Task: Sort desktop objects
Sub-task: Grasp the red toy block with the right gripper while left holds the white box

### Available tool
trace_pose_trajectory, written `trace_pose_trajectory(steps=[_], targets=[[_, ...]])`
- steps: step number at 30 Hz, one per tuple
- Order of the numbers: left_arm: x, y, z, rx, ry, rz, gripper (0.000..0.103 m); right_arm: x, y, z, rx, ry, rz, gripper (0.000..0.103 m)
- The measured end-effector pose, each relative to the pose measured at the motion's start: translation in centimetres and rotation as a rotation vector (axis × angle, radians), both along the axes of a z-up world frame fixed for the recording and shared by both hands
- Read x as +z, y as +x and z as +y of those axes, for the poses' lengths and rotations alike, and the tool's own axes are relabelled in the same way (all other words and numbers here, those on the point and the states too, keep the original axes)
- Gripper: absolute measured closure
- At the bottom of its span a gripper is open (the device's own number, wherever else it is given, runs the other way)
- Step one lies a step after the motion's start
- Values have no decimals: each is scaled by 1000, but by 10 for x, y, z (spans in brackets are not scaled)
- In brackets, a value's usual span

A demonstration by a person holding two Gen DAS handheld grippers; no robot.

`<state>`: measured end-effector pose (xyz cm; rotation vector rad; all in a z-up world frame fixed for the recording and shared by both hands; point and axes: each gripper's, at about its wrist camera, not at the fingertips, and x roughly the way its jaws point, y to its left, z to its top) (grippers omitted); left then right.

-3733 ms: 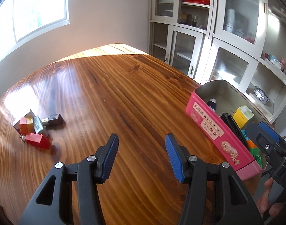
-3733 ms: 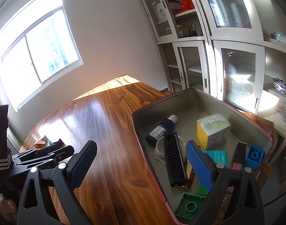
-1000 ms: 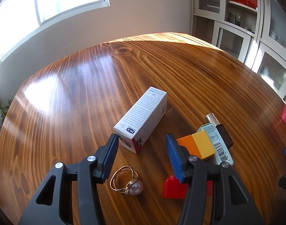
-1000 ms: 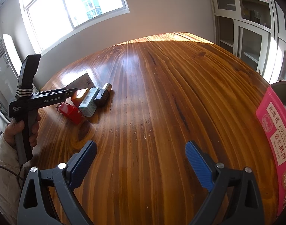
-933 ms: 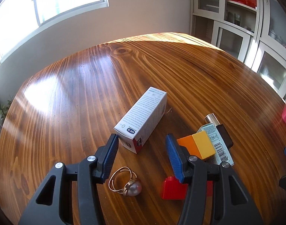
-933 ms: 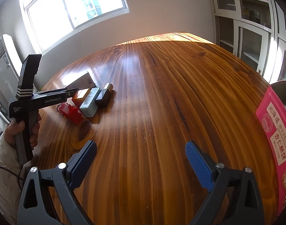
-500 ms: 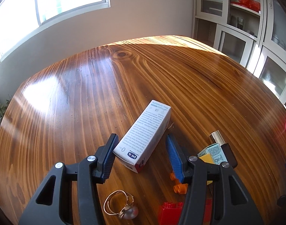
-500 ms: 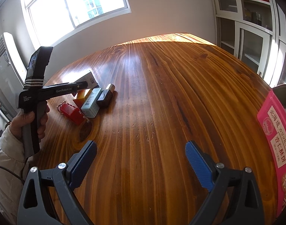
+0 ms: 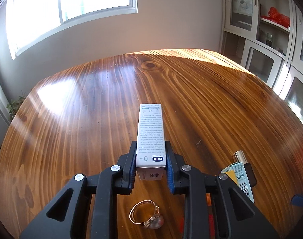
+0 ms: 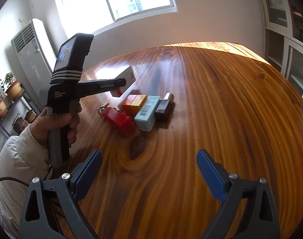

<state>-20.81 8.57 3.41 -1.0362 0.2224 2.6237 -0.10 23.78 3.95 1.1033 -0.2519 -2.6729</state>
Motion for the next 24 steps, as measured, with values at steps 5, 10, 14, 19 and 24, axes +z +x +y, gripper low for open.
trace_pose_trajectory(steps=[5, 10, 14, 19, 24], targets=[[13, -3, -17, 53, 32, 15, 76, 1, -22, -27, 101, 17, 5, 8], [15, -8, -27, 98, 35, 12, 76, 0, -42, -46, 173, 21, 15, 15], [11, -12, -31, 125, 38, -14, 76, -4, -58, -49, 187, 35, 17, 27], [11, -13, -30, 136, 39, -18, 76, -6, -75, -47, 194, 27, 14, 43], [14, -13, -33, 148, 50, -16, 76, -9, -90, -49, 229, 6, -16, 52]])
